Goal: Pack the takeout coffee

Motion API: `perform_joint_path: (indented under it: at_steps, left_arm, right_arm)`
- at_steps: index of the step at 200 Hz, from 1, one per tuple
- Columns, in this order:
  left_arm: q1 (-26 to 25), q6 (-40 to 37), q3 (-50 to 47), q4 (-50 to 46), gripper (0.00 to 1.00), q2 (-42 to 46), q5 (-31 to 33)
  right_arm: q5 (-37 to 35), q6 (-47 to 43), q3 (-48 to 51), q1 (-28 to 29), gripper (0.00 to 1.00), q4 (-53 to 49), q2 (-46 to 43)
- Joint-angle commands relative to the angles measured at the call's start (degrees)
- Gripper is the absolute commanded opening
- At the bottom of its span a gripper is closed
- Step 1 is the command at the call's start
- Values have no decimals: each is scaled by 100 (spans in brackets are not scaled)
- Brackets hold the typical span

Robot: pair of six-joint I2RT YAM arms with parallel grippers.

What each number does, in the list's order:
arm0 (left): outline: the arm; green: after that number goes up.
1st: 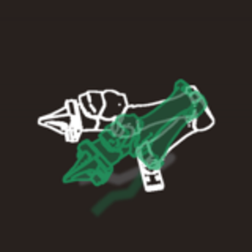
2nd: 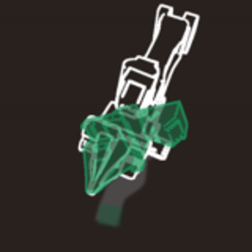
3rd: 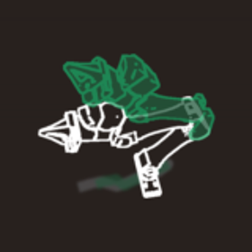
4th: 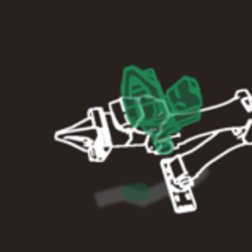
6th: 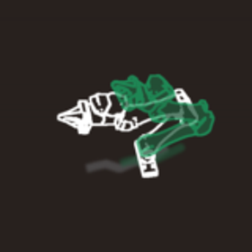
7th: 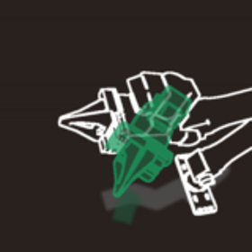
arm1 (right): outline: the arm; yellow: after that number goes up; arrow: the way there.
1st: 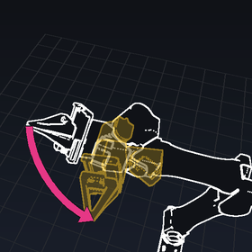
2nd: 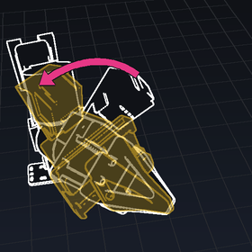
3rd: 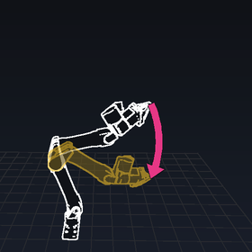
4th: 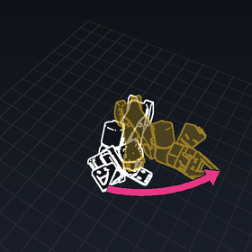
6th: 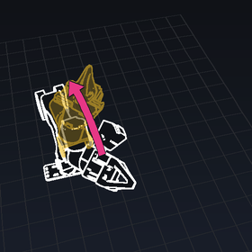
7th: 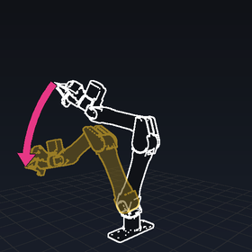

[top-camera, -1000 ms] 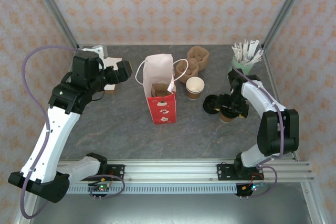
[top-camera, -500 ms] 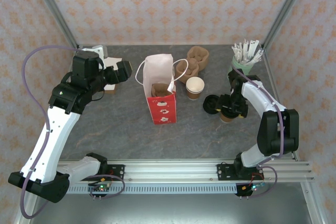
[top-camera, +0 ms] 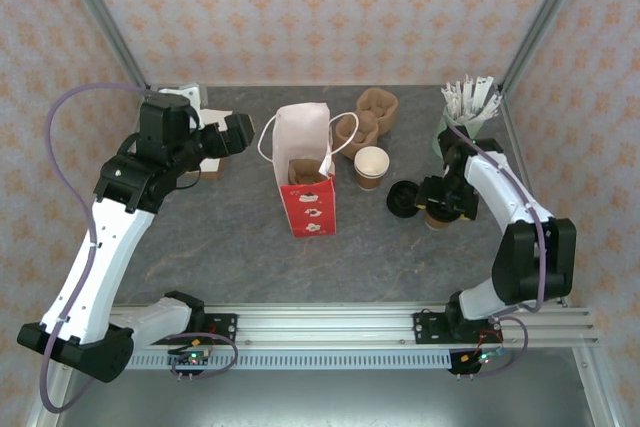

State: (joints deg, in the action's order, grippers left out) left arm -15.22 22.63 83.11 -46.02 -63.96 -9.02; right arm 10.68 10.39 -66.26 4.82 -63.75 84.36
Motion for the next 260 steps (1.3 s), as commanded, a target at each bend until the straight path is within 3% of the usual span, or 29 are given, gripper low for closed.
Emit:
perform_joint_path:
  at_steps: [1,64,95,181,260]
  left_arm:
    - [46,-31,205,-21,100,-69,-141]
    - [45,-5,374,10,100,-417,-560]
    - [45,31,416,58,100,-542,-696]
    - [41,105,267,76,100,-617,-783]
    - [41,161,167,75,100,-571,-789]
  right_arm:
    - [-146,-64,-320,-34,87,-502,-333]
    - [353,22,-1201,0,85,-1032,-976]
    - [452,133,-1854,312,85,-1269,-1043]
    - [523,774,-4365,1808,84,-1304,-644]
    - [-40,1076,-6282,3424,84,-1288,295]
